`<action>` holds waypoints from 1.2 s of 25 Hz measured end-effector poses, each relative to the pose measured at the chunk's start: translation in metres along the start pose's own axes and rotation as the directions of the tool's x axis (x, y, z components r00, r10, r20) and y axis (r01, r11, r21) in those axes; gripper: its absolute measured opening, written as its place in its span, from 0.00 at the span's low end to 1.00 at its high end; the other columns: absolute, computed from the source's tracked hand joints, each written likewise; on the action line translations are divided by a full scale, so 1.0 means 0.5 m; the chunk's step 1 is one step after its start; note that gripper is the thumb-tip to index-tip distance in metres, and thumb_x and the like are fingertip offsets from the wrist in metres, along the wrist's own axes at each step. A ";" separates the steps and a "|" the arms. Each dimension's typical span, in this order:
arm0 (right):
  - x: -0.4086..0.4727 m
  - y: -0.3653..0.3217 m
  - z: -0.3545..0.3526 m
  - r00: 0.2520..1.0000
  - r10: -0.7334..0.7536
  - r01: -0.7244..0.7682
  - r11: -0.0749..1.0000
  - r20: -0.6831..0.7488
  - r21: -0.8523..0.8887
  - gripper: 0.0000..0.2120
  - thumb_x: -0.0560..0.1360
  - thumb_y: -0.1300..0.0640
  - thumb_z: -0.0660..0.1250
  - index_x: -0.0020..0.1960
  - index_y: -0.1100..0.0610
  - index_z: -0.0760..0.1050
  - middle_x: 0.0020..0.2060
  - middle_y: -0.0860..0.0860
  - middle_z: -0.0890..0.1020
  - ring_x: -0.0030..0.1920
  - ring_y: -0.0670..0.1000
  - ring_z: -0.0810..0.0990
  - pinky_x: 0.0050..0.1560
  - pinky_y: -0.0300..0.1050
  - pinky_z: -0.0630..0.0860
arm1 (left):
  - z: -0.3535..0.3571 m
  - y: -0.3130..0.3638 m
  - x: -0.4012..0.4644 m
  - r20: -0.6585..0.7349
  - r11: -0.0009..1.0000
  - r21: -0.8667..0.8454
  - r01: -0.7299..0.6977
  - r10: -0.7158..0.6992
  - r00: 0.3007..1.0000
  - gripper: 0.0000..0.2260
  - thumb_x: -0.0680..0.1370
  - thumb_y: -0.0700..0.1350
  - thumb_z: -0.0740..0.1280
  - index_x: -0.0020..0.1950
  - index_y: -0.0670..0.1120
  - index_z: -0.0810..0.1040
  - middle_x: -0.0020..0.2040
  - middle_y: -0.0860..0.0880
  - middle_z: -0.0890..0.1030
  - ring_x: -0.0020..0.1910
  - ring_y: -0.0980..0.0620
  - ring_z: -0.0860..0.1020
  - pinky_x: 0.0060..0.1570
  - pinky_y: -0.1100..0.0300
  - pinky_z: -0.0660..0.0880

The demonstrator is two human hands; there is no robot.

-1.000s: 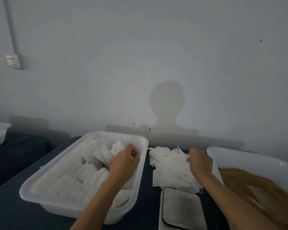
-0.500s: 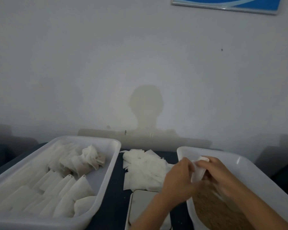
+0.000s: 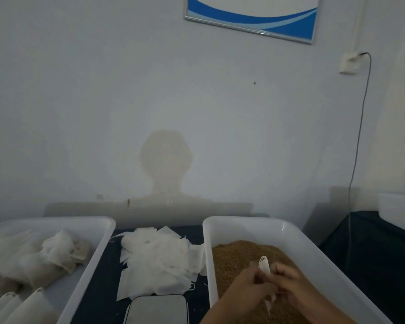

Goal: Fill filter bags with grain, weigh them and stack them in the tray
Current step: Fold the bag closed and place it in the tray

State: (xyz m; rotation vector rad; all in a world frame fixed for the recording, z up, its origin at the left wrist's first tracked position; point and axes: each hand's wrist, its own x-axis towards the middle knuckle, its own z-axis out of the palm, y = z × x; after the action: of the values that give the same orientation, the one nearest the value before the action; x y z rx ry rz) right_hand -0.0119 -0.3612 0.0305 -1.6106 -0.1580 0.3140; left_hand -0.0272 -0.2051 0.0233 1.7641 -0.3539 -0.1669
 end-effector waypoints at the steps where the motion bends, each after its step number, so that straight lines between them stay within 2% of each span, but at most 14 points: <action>1: -0.001 0.000 0.003 1.000 -0.012 0.012 0.999 0.016 0.043 0.08 0.70 0.62 0.68 0.42 0.66 0.71 0.30 0.57 0.74 0.28 0.51 0.74 0.26 0.41 0.71 | -0.001 -0.002 -0.001 -0.023 1.000 -0.022 -0.005 0.004 1.000 0.06 0.74 0.40 0.68 0.41 0.47 0.72 0.36 0.55 0.77 0.34 0.64 0.76 0.40 0.68 0.73; 4: -0.002 0.001 0.012 0.997 -0.028 0.020 0.993 0.068 0.118 0.05 0.74 0.66 0.62 0.40 0.66 0.68 0.28 0.56 0.73 0.26 0.49 0.72 0.24 0.40 0.72 | -0.002 -0.009 -0.003 -0.083 1.000 -0.004 -0.031 0.031 0.996 0.08 0.74 0.40 0.69 0.38 0.48 0.72 0.30 0.57 0.76 0.30 0.63 0.75 0.39 0.66 0.74; 6: -0.003 0.003 0.012 0.996 -0.022 0.012 0.992 0.082 0.125 0.06 0.75 0.66 0.61 0.40 0.65 0.68 0.27 0.55 0.73 0.25 0.49 0.71 0.24 0.39 0.71 | 0.000 -0.013 -0.004 -0.096 0.998 0.049 -0.035 0.040 0.995 0.07 0.73 0.42 0.69 0.38 0.48 0.72 0.33 0.56 0.76 0.34 0.60 0.75 0.42 0.62 0.73; 11: -0.004 0.008 0.014 0.996 -0.024 0.019 0.998 0.091 0.062 0.06 0.76 0.68 0.61 0.40 0.65 0.71 0.28 0.55 0.76 0.26 0.49 0.74 0.26 0.39 0.72 | 0.002 -0.015 -0.006 -0.134 0.976 0.219 -0.021 0.051 0.990 0.07 0.72 0.44 0.66 0.35 0.52 0.70 0.35 0.56 0.73 0.35 0.60 0.71 0.37 0.66 0.67; 14: 0.000 0.011 0.008 0.998 0.015 -0.020 0.996 0.060 0.082 0.09 0.78 0.67 0.61 0.39 0.62 0.75 0.28 0.56 0.77 0.27 0.50 0.75 0.27 0.41 0.74 | 0.003 -0.007 -0.010 -0.104 0.984 0.177 -0.014 0.033 0.994 0.07 0.72 0.43 0.66 0.35 0.52 0.71 0.36 0.54 0.76 0.37 0.59 0.74 0.40 0.64 0.71; 16: -0.001 0.009 0.007 0.997 0.055 -0.062 0.990 0.061 0.127 0.06 0.75 0.62 0.65 0.39 0.61 0.77 0.31 0.58 0.79 0.28 0.52 0.77 0.28 0.44 0.75 | 0.005 -0.007 -0.014 -0.090 0.985 0.168 -0.032 0.048 0.995 0.07 0.73 0.43 0.67 0.36 0.53 0.73 0.38 0.54 0.78 0.39 0.57 0.76 0.44 0.62 0.73; 17: -0.004 0.008 0.009 0.996 0.064 -0.072 0.989 0.068 0.131 0.05 0.72 0.60 0.68 0.40 0.61 0.78 0.33 0.59 0.79 0.30 0.53 0.78 0.28 0.44 0.76 | 0.006 -0.010 -0.015 -0.087 0.982 0.186 -0.040 0.057 0.995 0.08 0.74 0.43 0.67 0.37 0.53 0.73 0.38 0.54 0.78 0.39 0.58 0.75 0.43 0.63 0.72; 19: -0.005 0.013 0.006 0.996 0.052 -0.059 0.994 0.077 0.093 0.07 0.70 0.61 0.71 0.45 0.63 0.76 0.37 0.60 0.80 0.33 0.54 0.79 0.30 0.45 0.76 | 0.006 -0.018 -0.014 -0.083 0.974 0.223 -0.040 0.060 0.995 0.07 0.75 0.43 0.67 0.38 0.52 0.72 0.37 0.55 0.76 0.36 0.59 0.74 0.40 0.65 0.70; 23: -0.007 0.019 -0.001 0.997 0.025 -0.030 0.997 0.070 0.068 0.08 0.74 0.71 0.64 0.52 0.65 0.72 0.40 0.61 0.80 0.34 0.56 0.77 0.33 0.47 0.76 | 0.004 -0.023 -0.013 -0.099 0.969 0.238 -0.060 0.085 0.991 0.09 0.75 0.43 0.66 0.38 0.53 0.69 0.37 0.57 0.73 0.34 0.61 0.70 0.37 0.67 0.68; 26: -0.007 0.021 -0.005 0.999 0.033 -0.033 0.999 -0.003 -0.027 0.08 0.75 0.71 0.63 0.54 0.65 0.71 0.37 0.59 0.80 0.32 0.53 0.76 0.30 0.44 0.74 | 0.002 -0.014 -0.019 -0.180 0.972 0.211 -0.107 0.146 0.973 0.11 0.74 0.36 0.63 0.42 0.52 0.67 0.33 0.56 0.71 0.30 0.63 0.69 0.33 0.70 0.66; 28: -0.007 0.021 -0.006 0.998 0.025 -0.030 0.995 -0.054 -0.096 0.08 0.76 0.69 0.62 0.54 0.65 0.70 0.33 0.56 0.79 0.29 0.50 0.74 0.28 0.41 0.71 | 0.003 -0.009 -0.020 -0.208 0.936 0.317 -0.152 0.226 0.952 0.10 0.74 0.34 0.61 0.42 0.50 0.68 0.32 0.56 0.70 0.30 0.63 0.68 0.33 0.67 0.66; 30: -0.008 0.018 -0.006 0.997 0.017 -0.025 0.993 -0.072 -0.114 0.07 0.75 0.70 0.61 0.53 0.65 0.71 0.32 0.56 0.79 0.28 0.50 0.74 0.27 0.41 0.70 | 0.007 -0.006 -0.022 -0.198 0.848 0.494 -0.192 0.325 0.925 0.10 0.75 0.35 0.60 0.40 0.49 0.74 0.33 0.58 0.70 0.32 0.64 0.68 0.36 0.69 0.65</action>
State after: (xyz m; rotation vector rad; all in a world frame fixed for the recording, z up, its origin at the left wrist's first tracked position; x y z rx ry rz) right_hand -0.0157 -0.3658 0.0219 -1.7355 -0.1059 0.2677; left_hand -0.0381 -0.2041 0.0188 2.1580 -0.4533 0.3934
